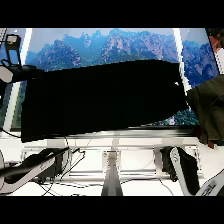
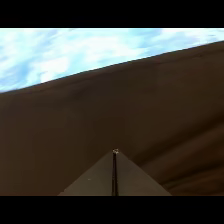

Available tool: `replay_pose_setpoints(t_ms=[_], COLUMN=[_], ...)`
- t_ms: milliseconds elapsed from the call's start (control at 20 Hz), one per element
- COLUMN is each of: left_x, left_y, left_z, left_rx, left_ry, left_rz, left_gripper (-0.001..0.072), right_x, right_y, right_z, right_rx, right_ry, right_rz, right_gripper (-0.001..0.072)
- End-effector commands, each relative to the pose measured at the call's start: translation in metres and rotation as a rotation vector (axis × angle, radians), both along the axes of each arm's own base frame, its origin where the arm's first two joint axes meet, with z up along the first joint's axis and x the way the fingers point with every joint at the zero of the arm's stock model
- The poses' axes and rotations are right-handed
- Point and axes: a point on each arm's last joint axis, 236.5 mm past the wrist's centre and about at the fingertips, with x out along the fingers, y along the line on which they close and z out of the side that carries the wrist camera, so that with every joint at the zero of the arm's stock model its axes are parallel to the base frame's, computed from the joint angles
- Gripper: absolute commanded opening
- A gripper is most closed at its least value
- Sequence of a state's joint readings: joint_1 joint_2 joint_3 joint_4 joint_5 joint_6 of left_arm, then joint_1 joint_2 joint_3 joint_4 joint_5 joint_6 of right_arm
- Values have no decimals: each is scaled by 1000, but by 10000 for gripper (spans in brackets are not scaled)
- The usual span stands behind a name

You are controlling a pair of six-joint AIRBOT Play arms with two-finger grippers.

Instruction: Fold the clothes and pants, and hang the long-sleeved shirts on hangers.

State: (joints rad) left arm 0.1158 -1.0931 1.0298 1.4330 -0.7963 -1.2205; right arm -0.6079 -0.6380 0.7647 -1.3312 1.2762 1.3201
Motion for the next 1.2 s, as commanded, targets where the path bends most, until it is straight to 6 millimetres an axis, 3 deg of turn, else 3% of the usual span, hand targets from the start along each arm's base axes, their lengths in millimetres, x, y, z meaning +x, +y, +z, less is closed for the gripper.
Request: replay_pose_setpoints(t_ms=[0, 50, 100, 150, 200, 450, 600, 700, 800, 900, 1000, 1100, 1150], left_x=[5, 2, -1, -3, -3, -3, -6, -20, -45, -76, -123, -179, -206], left_y=[-28, -29, -30, -31, -30, -24, 0, 25, 58, 93, 133, 155, 159], left_z=[0, -2, -5, -6, -7, -7, -9, -16, -28, -38, -52, -67, -74], left_rx=[-67, -70, -88, -117, -143, -267, -324, -332, -351, -379, -332, -291, -296], left_ry=[-14, -1, 16, 32, 37, 51, 60, 106, 186, 263, 375, 531, 612], left_rz=[-82, -84, -70, -41, -8, 155, 276, 343, 438, 548, 656, 733, 752], left_gripper=[21, 137, 390, 596, 704, 694, 693, 674, 574, 573, 573, 573, 571], right_x=[-26, -27, -26, -23, -19, 14, 33, 40, 39, 39, 45, 54, 59], right_y=[12, 11, 12, 12, 10, -28, -40, -43, -43, -43, -40, -34, -30], right_z=[-53, -71, -86, -100, -109, -135, -153, -167, -177, -179, -176, -170, -166], right_rx=[93, 140, 176, 205, 224, 265, 349, 404, 388, 341, 285, 216, 190], right_ry=[-39, -39, -31, -28, -29, -109, -161, -167, -141, -130, -132, -132, -129], right_rz=[-238, -328, -376, -412, -436, -652, -796, -872, -853, -772, -667, -513, -442], right_gripper=[441, 602, 603, 602, 602, 593, 592, 580, 509, 501, 374, 158, 117])
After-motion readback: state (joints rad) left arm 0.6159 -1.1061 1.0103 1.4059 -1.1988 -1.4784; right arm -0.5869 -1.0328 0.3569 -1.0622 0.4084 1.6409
